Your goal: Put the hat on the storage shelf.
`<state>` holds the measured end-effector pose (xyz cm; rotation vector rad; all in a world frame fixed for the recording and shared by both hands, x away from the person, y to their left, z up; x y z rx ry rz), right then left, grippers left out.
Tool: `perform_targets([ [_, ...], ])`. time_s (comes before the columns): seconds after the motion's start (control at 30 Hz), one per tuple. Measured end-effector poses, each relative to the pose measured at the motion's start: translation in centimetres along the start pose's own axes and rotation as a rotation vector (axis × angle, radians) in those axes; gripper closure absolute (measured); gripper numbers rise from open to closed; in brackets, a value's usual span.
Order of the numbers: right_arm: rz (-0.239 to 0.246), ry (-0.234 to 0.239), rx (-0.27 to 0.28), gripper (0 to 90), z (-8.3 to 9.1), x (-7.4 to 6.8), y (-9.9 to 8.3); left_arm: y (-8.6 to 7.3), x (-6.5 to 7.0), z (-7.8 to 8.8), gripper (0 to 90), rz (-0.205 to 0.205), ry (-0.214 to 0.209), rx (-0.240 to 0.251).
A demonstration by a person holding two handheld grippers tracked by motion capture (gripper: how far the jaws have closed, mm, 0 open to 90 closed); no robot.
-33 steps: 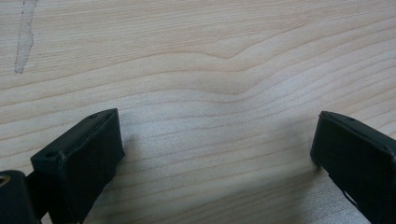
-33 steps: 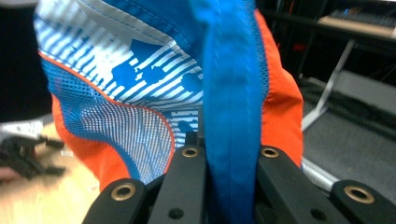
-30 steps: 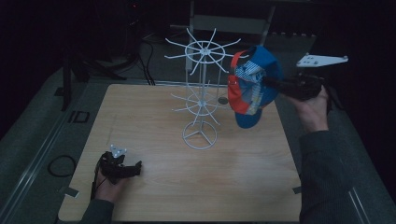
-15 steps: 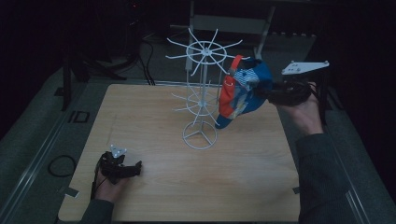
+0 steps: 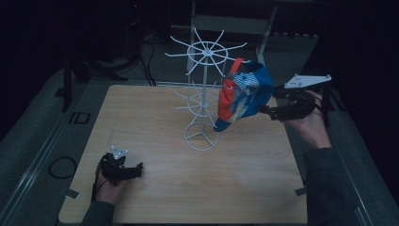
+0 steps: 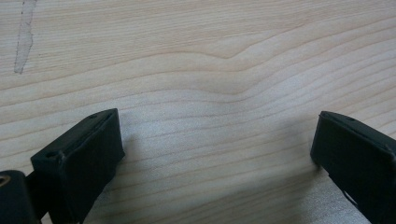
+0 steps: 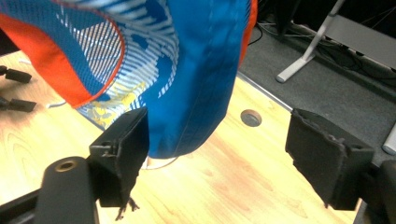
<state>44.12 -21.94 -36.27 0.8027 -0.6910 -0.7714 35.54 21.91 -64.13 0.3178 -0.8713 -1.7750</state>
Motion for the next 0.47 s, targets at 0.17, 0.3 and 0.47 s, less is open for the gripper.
perform_targets([
  [0.17,-0.007,0.014,-0.007,18.9,-0.1,-0.6,-1.0,0.0,0.0,0.0,2.7,0.001,0.0,0.001],
  [0.3,-0.012,0.026,-0.008,17.5,-0.2,-1.2,-1.9,0.0,0.0,0.0,2.7,0.0,0.0,0.0],
  [0.47,-0.016,0.044,-0.021,17.2,-0.5,-2.0,-3.0,0.0,0.0,0.0,2.7,0.0,0.0,0.001],
])
Point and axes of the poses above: each handheld gripper's, and its own axes: z roughly backward along the jaws, y roughly out of its top, x roughly to its right, the point moved 10 cm from there along -z, roughly forward along the jaws, and after that the axes turned 15 degrees about -y, right-handed, at the moved point
